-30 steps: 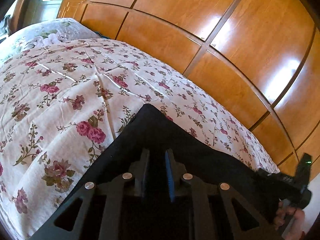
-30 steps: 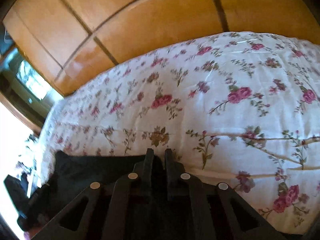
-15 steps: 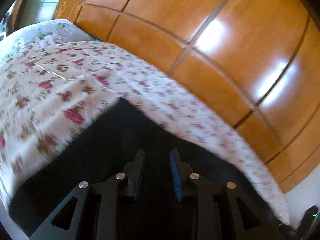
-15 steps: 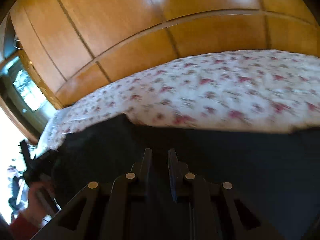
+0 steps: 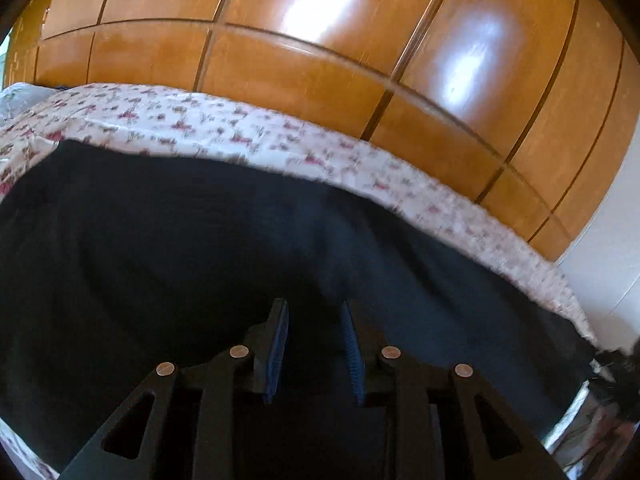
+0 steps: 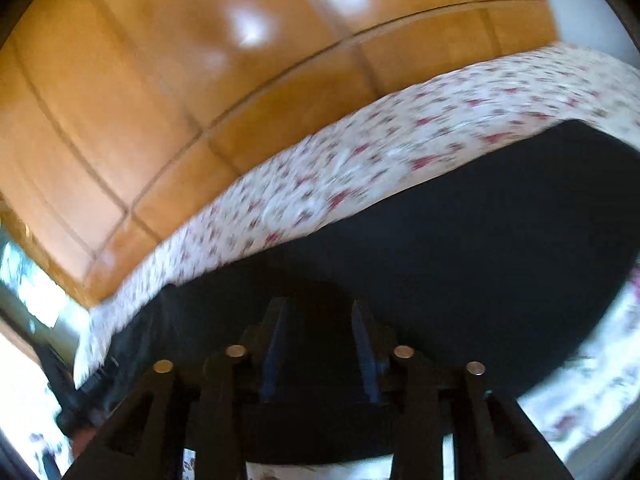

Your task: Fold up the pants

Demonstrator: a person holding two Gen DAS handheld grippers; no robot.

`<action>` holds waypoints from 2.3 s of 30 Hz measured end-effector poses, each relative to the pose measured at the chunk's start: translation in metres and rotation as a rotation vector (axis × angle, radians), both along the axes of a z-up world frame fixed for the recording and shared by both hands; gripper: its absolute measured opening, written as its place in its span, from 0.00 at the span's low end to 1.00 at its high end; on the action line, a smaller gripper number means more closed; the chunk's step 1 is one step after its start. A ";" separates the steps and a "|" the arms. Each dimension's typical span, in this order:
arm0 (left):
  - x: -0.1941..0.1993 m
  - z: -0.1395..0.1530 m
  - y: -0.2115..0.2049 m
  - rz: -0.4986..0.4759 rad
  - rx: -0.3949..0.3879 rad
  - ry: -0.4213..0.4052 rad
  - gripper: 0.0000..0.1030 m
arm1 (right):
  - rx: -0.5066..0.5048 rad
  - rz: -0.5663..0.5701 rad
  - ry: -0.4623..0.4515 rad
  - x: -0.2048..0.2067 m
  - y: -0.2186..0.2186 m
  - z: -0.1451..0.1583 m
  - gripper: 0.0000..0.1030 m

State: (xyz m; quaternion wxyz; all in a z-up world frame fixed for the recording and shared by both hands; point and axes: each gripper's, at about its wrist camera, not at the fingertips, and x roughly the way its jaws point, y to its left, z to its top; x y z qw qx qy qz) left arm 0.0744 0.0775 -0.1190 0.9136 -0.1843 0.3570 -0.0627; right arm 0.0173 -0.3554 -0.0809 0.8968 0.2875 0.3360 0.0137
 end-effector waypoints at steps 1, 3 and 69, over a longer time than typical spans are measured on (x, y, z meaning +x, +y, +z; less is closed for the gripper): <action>0.000 -0.003 -0.001 -0.005 0.014 -0.008 0.26 | 0.007 -0.044 -0.005 -0.008 -0.014 0.000 0.42; 0.001 -0.004 -0.005 -0.023 0.055 -0.008 0.26 | 0.018 -0.108 -0.001 -0.020 -0.036 0.000 0.42; -0.067 0.020 0.043 0.014 -0.084 0.060 0.67 | -0.074 0.018 -0.252 0.019 0.088 0.135 0.16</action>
